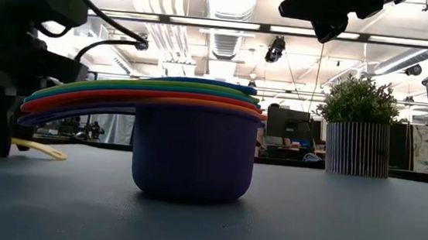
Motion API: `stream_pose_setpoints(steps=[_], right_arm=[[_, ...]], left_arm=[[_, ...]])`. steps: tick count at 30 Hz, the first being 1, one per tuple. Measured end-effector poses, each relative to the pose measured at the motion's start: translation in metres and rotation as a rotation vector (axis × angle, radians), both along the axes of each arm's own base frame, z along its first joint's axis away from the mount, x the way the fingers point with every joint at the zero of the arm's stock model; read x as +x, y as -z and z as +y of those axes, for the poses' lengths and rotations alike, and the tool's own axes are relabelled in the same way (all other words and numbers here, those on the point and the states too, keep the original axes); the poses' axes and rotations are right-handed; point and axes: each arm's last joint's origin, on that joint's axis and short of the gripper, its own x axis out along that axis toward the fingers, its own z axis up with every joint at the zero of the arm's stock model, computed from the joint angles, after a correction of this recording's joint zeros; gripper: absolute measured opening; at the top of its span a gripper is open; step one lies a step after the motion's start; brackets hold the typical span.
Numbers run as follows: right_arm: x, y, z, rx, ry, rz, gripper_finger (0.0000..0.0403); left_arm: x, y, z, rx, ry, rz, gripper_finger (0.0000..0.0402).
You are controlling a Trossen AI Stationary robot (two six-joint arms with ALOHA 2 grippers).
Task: Nest measuring cups in basket
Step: Stack the yellow measuring cup on top of the blue measuring cup
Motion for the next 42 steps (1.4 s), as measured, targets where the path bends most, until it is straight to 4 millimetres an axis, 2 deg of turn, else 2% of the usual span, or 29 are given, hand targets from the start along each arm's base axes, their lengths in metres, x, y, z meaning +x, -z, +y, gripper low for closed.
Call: stream_pose_setpoints(steps=[3,7,15,24,29,33,37,42], right_arm=[[0.0,0.0,0.0,0.0,0.001,0.0,0.0009],[0.0,0.0,0.0,0.0,0.001,0.0,0.0009],[0.0,0.0,0.0,-0.002,0.0,0.004,0.0009],[0.001,-0.001,0.0,0.006,0.003,-0.014,0.0009],[0.012,0.003,0.004,0.017,0.003,-0.087,0.0009],[0.026,0.01,0.0,0.122,0.079,-0.152,0.001],[0.035,0.018,-0.016,0.179,0.154,-0.126,0.0029],[0.04,0.022,-0.03,0.25,0.177,-0.107,0.0083]], left_arm=[[0.007,-0.002,-0.001,0.009,0.049,0.019,0.0157],[0.026,-0.013,-0.002,0.021,0.089,-0.057,0.0157],[0.04,-0.036,0.004,0.049,0.102,-0.145,0.0157],[0.06,-0.08,-0.002,0.017,0.155,-0.407,0.0156],[0.072,-0.102,-0.005,0.038,0.218,-0.528,0.0156],[0.078,-0.108,-0.006,0.087,0.223,-0.553,0.0155],[0.08,-0.11,-0.007,0.097,0.233,-0.569,0.0155],[0.08,-0.11,-0.009,0.115,0.284,-0.562,0.0154]])
